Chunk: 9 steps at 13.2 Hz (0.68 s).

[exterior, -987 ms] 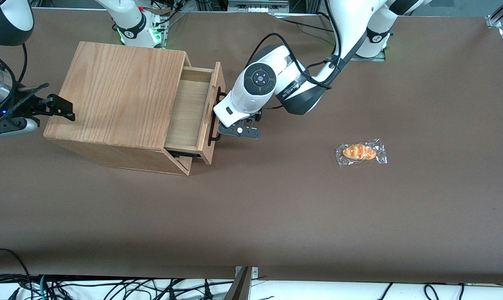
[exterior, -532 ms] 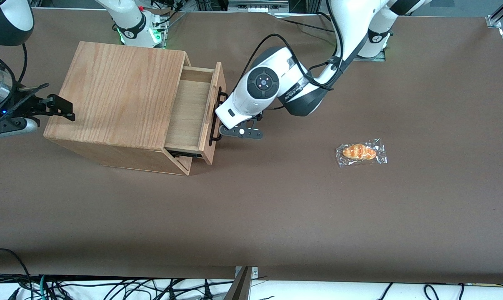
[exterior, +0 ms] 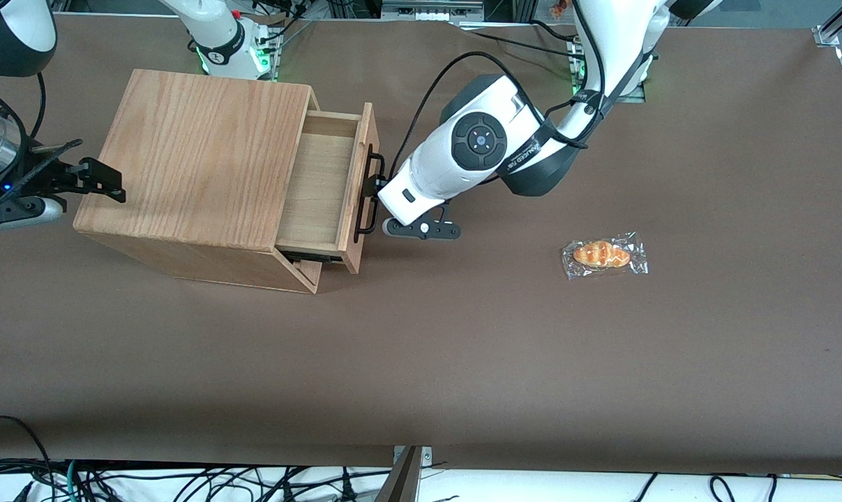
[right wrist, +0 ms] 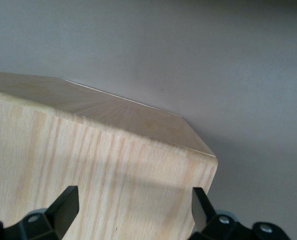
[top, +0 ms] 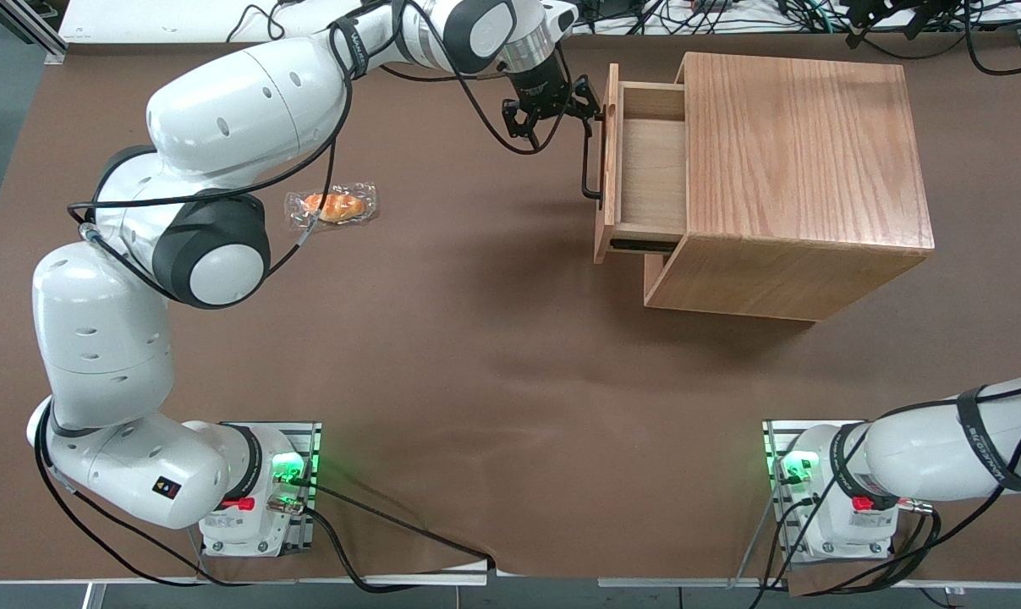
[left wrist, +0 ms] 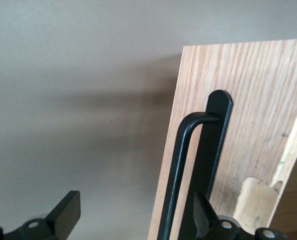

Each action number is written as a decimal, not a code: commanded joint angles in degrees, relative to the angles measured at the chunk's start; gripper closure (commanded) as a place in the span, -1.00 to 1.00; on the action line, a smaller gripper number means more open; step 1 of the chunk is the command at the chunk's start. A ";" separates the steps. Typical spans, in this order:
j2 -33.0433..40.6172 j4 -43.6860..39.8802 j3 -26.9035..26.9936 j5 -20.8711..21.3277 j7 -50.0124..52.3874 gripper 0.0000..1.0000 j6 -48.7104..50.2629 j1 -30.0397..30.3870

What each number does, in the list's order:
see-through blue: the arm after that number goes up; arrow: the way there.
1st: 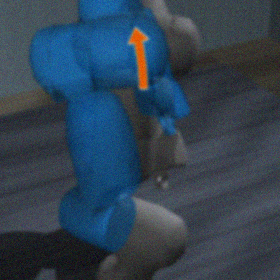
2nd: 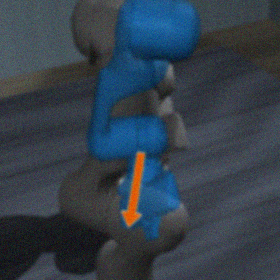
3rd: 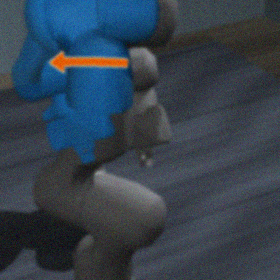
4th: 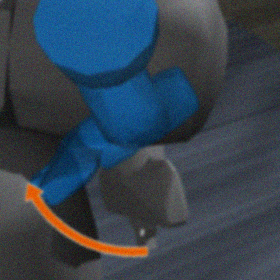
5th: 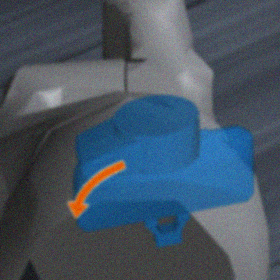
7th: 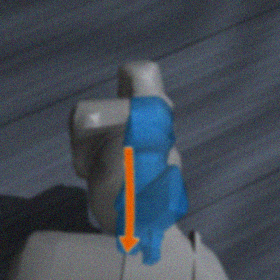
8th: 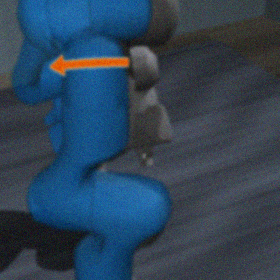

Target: Open top drawer with left arm

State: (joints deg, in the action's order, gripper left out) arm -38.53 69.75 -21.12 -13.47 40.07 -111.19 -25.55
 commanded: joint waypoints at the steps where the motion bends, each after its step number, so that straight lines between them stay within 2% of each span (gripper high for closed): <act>1: 1.52 0.04 0.20 -2.26 0.01 -1.00 1.67 1.82; 5: 3.63 0.30 0.55 -2.00 -0.34 -1.00 2.47 6.55; 9: 4.86 1.44 0.99 -0.16 -2.18 -1.00 8.78 12.96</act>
State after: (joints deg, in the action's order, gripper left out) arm -35.30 69.66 -20.16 -14.13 39.76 -105.16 -15.50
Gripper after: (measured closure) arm 0.000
